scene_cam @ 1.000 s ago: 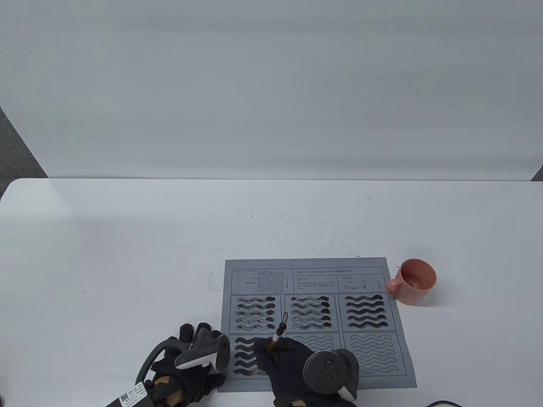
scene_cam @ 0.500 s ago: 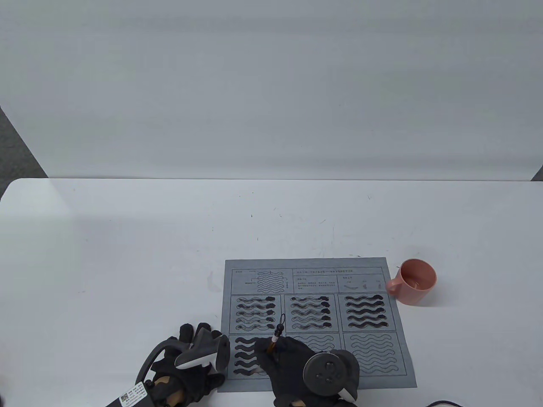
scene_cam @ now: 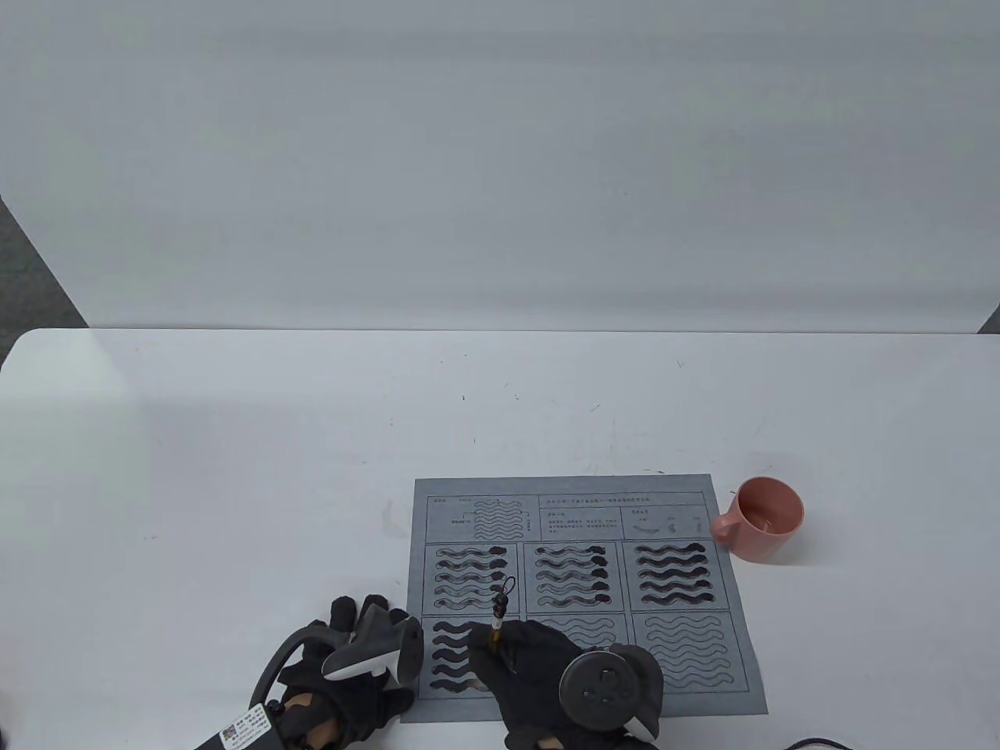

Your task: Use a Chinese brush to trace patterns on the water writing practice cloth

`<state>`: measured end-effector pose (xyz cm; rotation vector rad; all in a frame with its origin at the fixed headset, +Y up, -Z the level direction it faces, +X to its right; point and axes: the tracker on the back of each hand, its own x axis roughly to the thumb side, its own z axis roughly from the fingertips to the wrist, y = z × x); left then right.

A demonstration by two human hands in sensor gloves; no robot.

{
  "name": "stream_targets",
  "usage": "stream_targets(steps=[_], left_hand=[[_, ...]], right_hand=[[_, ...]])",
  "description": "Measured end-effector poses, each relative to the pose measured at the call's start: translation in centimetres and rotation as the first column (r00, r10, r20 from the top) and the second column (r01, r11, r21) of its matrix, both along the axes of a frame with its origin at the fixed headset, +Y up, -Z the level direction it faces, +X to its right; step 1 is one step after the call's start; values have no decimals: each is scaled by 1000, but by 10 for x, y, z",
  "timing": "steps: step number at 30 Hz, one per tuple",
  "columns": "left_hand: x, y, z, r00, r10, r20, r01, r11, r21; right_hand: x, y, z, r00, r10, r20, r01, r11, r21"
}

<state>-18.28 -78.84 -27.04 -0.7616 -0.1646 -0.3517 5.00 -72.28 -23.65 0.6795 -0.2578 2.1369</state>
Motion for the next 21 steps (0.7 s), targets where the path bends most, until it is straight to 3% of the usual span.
stream_targets(steps=[21], left_hand=[[0, 0, 0, 1000, 0, 0, 0, 1000, 0]], right_hand=[[1, 1, 0, 1000, -4, 13, 4, 1000, 8]])
